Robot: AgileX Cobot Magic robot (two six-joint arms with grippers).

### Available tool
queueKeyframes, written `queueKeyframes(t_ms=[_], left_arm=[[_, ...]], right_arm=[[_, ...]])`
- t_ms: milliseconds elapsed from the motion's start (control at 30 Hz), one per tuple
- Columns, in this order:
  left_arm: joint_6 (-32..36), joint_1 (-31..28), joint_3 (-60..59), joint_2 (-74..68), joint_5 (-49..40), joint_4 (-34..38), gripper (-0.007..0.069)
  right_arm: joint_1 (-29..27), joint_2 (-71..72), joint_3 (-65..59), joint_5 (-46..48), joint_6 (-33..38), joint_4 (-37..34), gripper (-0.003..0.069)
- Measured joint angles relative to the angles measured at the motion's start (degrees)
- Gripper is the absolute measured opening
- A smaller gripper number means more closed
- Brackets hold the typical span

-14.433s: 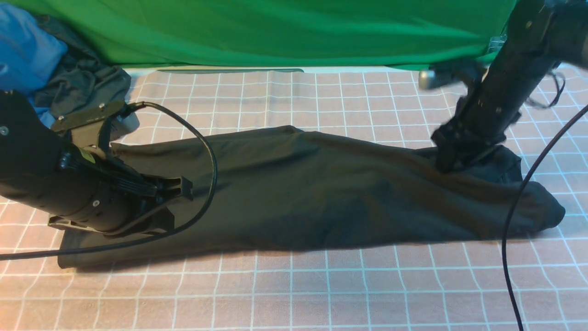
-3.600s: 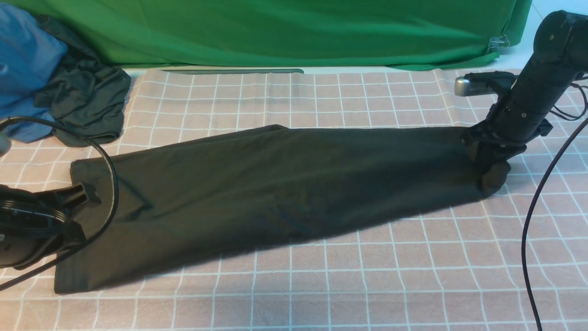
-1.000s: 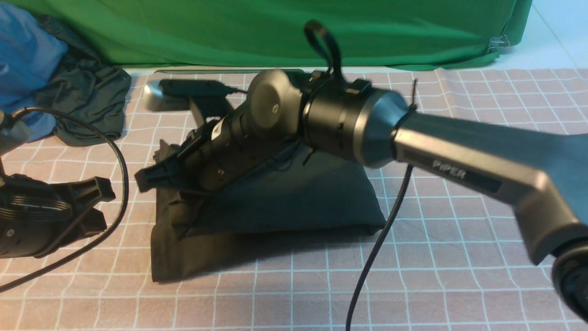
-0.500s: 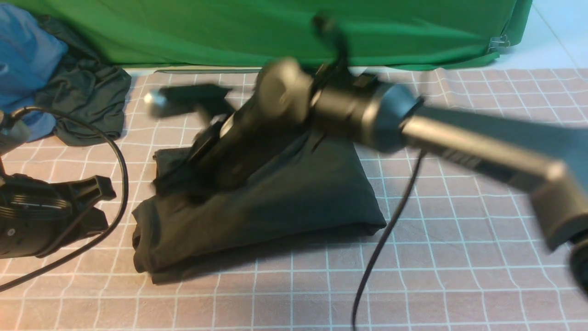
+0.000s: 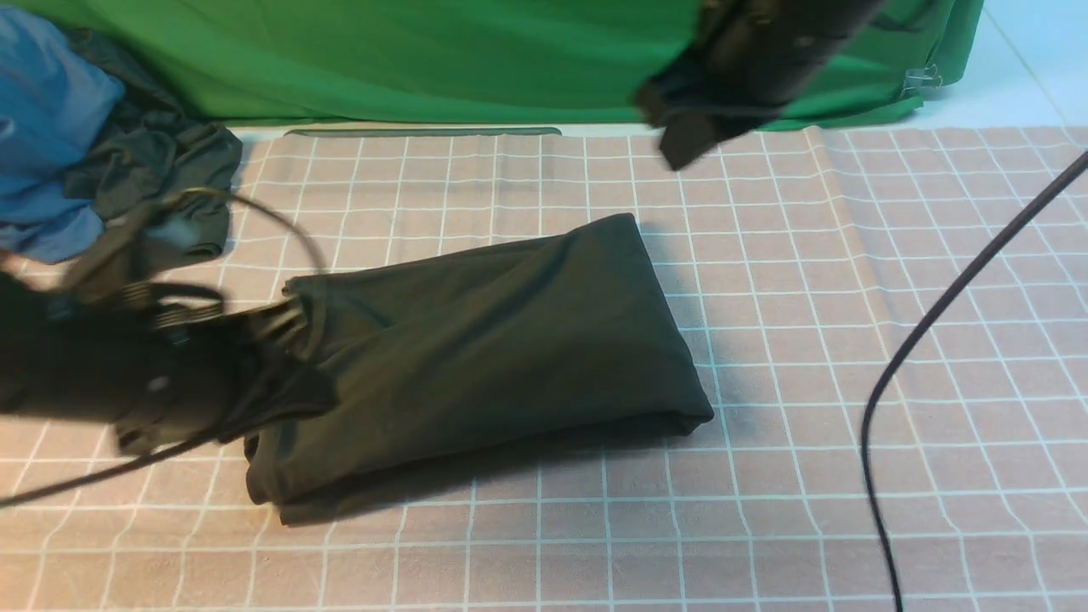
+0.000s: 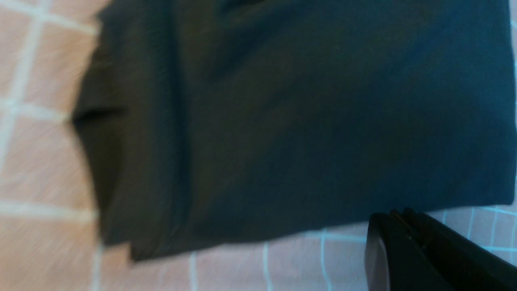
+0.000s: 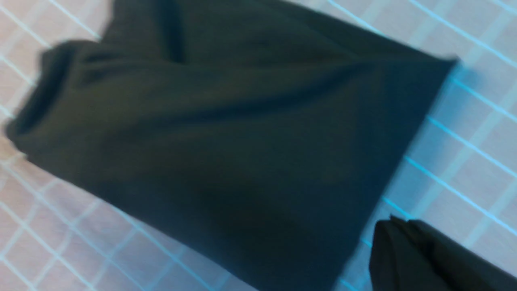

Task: Fold a long-sleeved shirt over a pink coffee tablecloth.

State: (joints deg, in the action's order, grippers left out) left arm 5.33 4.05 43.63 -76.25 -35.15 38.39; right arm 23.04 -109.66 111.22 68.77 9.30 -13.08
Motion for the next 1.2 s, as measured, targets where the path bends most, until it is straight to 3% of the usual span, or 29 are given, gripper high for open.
queueKeyframes(t_ms=[167, 467, 733, 1200], left_arm=[[-6.36, 3.40, 5.12, -9.34, 1.53, -4.52, 0.0013], [-16.61, 3.45, 5.09, -17.37, 2.01, -18.29, 0.0013], [-18.51, 3.45, 5.09, -17.37, 3.37, -21.05, 0.0013], [-21.60, 3.45, 5.09, -17.22, 2.68, -23.60, 0.0013]], right_arm=[[-0.82, -0.11, -4.01, 0.63, 1.22, -0.11, 0.0039], [1.06, -3.73, -13.68, -3.60, 3.22, -0.90, 0.0038], [4.84, -8.11, -14.01, -10.24, 5.57, -2.21, 0.0038], [4.85, -12.94, -13.95, -0.20, 4.04, 2.63, 0.0038]])
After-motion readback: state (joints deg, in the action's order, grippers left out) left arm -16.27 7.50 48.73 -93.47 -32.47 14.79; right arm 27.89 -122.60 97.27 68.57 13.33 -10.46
